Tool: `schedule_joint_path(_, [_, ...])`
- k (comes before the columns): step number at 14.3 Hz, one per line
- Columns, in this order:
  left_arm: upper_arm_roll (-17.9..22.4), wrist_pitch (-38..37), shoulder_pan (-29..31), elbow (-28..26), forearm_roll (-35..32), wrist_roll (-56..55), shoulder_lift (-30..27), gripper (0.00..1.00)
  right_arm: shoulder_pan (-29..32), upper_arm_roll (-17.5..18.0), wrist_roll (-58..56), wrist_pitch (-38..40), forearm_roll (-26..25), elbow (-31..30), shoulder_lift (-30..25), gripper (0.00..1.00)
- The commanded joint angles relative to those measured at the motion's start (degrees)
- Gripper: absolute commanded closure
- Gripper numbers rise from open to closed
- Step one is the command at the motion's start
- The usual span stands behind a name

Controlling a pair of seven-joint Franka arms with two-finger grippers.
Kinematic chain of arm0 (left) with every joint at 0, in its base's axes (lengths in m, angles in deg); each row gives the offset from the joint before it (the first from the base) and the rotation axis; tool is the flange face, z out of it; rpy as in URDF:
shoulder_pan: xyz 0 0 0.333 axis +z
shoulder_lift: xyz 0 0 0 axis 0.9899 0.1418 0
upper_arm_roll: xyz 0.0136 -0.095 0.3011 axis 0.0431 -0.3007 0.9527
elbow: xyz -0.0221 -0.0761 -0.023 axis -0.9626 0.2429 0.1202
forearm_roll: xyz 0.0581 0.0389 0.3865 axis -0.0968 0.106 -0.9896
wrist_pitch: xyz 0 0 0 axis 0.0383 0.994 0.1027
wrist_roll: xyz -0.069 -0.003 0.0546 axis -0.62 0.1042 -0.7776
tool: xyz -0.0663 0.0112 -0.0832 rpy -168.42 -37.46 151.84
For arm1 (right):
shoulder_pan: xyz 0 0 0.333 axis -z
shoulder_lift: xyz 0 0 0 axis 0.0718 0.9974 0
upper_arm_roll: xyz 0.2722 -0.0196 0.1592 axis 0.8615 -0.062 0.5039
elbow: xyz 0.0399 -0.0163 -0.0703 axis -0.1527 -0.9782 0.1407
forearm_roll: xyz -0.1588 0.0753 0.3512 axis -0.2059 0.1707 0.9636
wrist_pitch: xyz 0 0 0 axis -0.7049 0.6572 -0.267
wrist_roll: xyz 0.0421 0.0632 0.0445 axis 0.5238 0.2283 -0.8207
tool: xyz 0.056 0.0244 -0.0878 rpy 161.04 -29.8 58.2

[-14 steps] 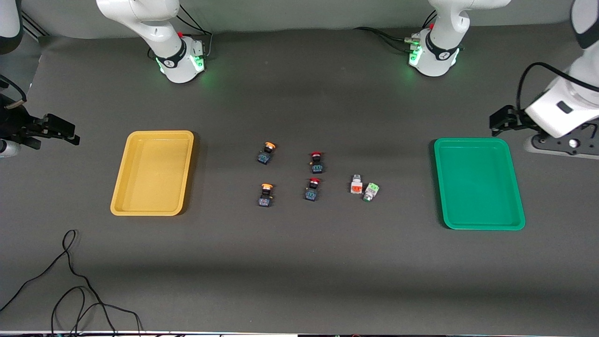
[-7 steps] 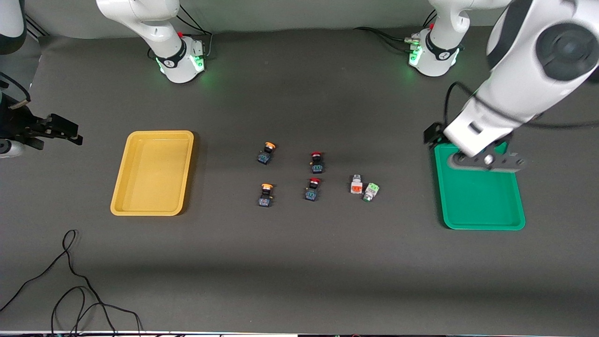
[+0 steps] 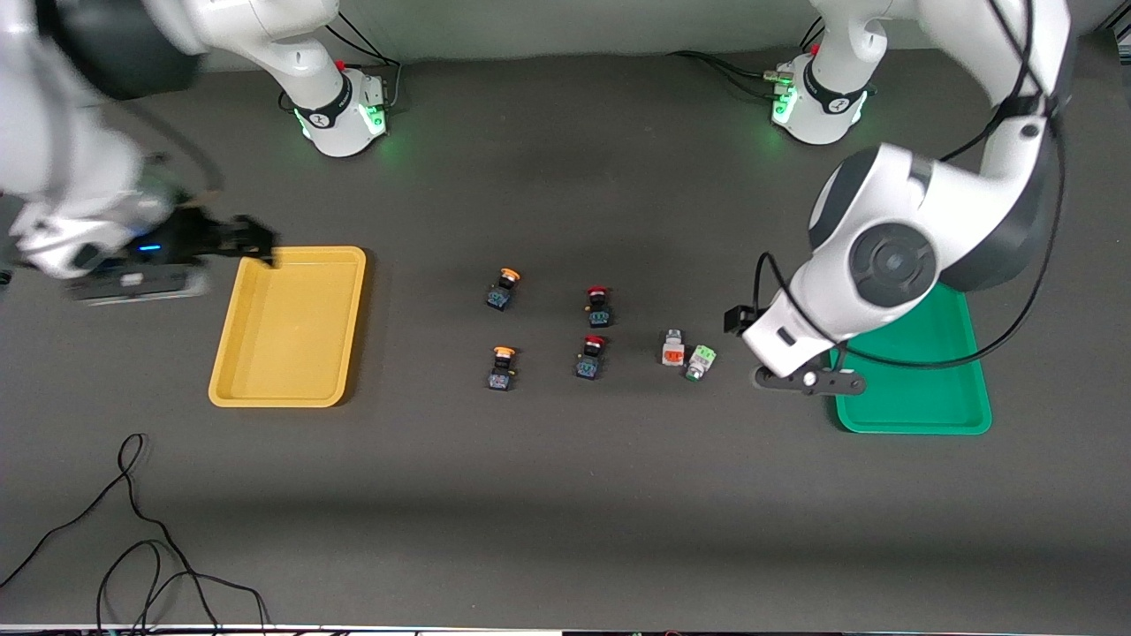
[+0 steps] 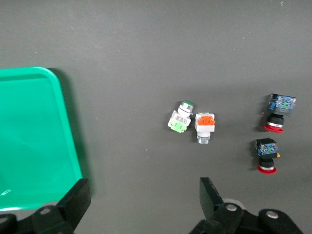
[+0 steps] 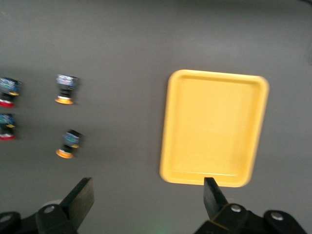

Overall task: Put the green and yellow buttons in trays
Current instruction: 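Grasp the green-capped switch with the left gripper while the right grasps blue switch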

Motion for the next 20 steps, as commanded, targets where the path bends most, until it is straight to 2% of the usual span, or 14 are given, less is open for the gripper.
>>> schedule_joint_path(1, [0.24,6.31,-1.19,-5.65,-1.42,-1.02,0.81,0.0,-9.53,-0.52,15.22,-7.77,-0.26,-5.47,-0.27,0.0])
schedule_joint_path(3, [0.24,16.32,-1.81,-13.73,-2.13,-1.19,0.46,0.0,-16.12,-0.52,27.7,-13.58,-0.35,-8.73,0.69,0.0])
schedule_joint_path(6, [0.24,26.71,-2.16,-20.51,-2.13,-1.19,2.3,0.0,-22.81,-0.61,40.21,-16.59,-0.61,-10.06,2.02,0.0])
schedule_joint_path(8, [0.24,33.3,-2.77,-24.47,-2.13,-1.11,3.53,0.0,-24.67,-0.61,43.22,-19.56,-0.87,-13.38,1.85,0.0])
schedule_joint_path(10, [0.24,37.36,-2.86,-27.9,-2.13,-1.19,4.15,0.0,-26.16,-0.7,43.32,-26.4,-0.96,-20.22,0.97,0.0])
schedule_joint_path(12, [0.24,39.04,-2.86,-29.32,-2.13,-1.19,5.11,0.0,-26.26,-0.7,43.41,-36.4,-1.05,-27.07,2.01,0.0])
schedule_joint_path(14, [0.24,40.36,-3.04,-29.24,-2.13,-1.19,6.34,0.0,-26.26,-0.79,43.41,-45.82,-1.57,-31.05,6.04,0.0])
schedule_joint_path(16, [0.33,40.72,-2.95,-29.15,-2.31,-1.11,6.87,0.0,-26.26,-0.87,44.02,-49.45,-3.77,-31.24,10.7,0.0])
schedule_joint_path(20, [0.5,40.98,-2.69,-28.45,-3.63,-0.93,7.57,0.0,-26.35,-1.05,47.89,-59.81,-4.04,-31.06,20.37,0.0])
